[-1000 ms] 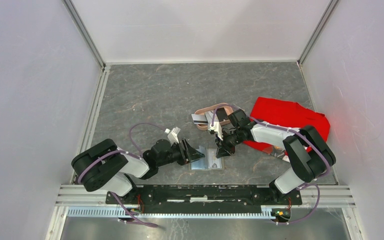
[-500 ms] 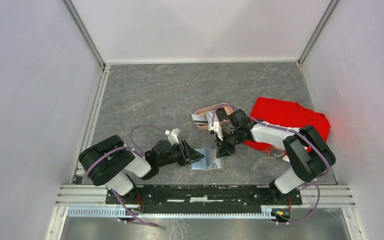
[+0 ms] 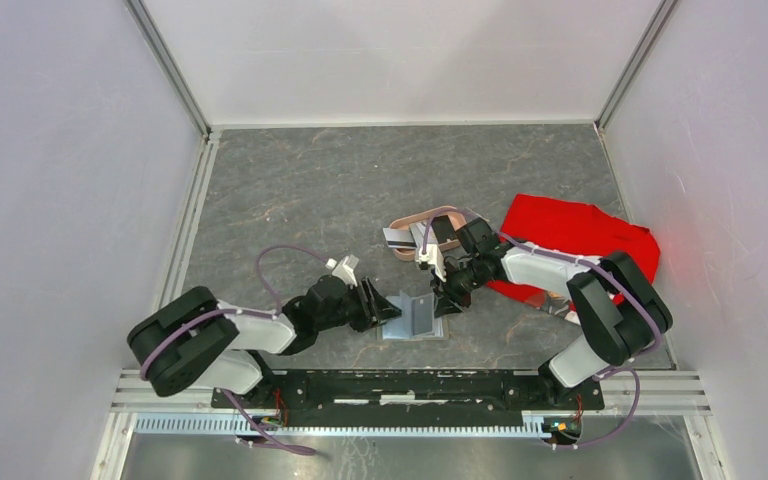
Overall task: Put the credit cards into the card holder
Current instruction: Insert the credit card into the card holder.
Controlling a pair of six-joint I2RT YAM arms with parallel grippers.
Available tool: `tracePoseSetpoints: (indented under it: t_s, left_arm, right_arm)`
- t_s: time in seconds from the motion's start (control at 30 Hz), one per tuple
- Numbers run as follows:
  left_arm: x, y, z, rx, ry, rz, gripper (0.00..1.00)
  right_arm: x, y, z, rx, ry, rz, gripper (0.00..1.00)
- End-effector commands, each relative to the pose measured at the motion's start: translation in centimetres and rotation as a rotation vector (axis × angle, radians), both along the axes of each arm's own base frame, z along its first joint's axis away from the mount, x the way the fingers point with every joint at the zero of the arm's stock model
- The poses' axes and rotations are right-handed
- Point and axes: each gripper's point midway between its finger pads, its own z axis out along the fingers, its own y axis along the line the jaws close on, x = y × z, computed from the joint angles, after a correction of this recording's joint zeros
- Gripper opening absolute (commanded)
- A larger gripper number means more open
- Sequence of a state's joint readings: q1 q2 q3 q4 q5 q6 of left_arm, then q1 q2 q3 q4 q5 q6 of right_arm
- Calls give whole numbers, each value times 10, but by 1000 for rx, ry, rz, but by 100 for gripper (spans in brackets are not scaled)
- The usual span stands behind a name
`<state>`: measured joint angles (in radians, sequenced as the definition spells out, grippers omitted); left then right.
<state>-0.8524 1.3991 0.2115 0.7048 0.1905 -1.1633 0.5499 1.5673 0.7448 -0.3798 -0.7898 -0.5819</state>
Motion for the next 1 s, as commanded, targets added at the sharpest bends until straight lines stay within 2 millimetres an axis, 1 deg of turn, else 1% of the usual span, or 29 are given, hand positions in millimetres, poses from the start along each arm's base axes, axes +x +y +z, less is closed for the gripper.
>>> tracePoseSetpoints:
  t_s: [0.0, 0.03, 0.13, 0.17, 0.27, 0.37, 0.43, 0.47, 0.5, 0.53, 0.57, 0.6, 0.63, 0.7, 0.8, 0.97]
  left_arm:
    - [10, 12, 1, 96, -67, 24, 53]
    - [10, 15, 0, 111, -72, 33, 52]
    - [17, 28, 16, 146, -137, 76, 52]
    - [20, 36, 18, 180, -154, 100, 52]
    - [25, 46, 44, 186, -249, 125, 52]
    - [23, 39, 77, 110, -360, 75, 52]
    - [15, 27, 98, 12, -428, 8, 53]
    - [12, 21, 105, -31, -444, -18, 53]
    - [9, 16, 109, -59, -452, -41, 54]
    - [8, 10, 109, -74, -452, -63, 54]
    - [9, 5, 107, -80, -440, -79, 53]
    - [10, 1, 101, -73, -417, -88, 52]
    - [11, -4, 96, -70, -399, -101, 51]
    - [13, -13, 88, -79, -365, -117, 49]
    - [17, -21, 69, -68, -310, -114, 48]
    - [19, -27, 47, -41, -245, -121, 47]
  right_arm:
    - [8, -6, 7, -33, -70, 4, 31]
    - [10, -6, 9, -32, -80, 0, 32]
    - [17, -12, 11, -51, -110, -15, 32]
    - [20, -14, 12, -57, -124, -20, 32]
    - [28, -21, 19, -68, -174, -29, 32]
    - [31, -25, 31, -32, -218, -40, 32]
    - [23, -21, 39, 28, -212, -14, 31]
    - [17, -17, 42, 63, -199, 6, 30]
    - [11, -12, 45, 100, -177, 27, 26]
    - [4, -6, 49, 146, -142, 55, 22]
    - [-4, -1, 50, 177, -101, 79, 16]
    - [-10, 3, 49, 194, -67, 100, 11]
    - [-15, 6, 47, 198, -37, 118, 7]
    - [-23, 10, 33, 164, 20, 138, 0]
    - [-25, 6, 10, 70, 79, 135, 0]
    - [-8, -15, -19, -108, 14, 66, 0]
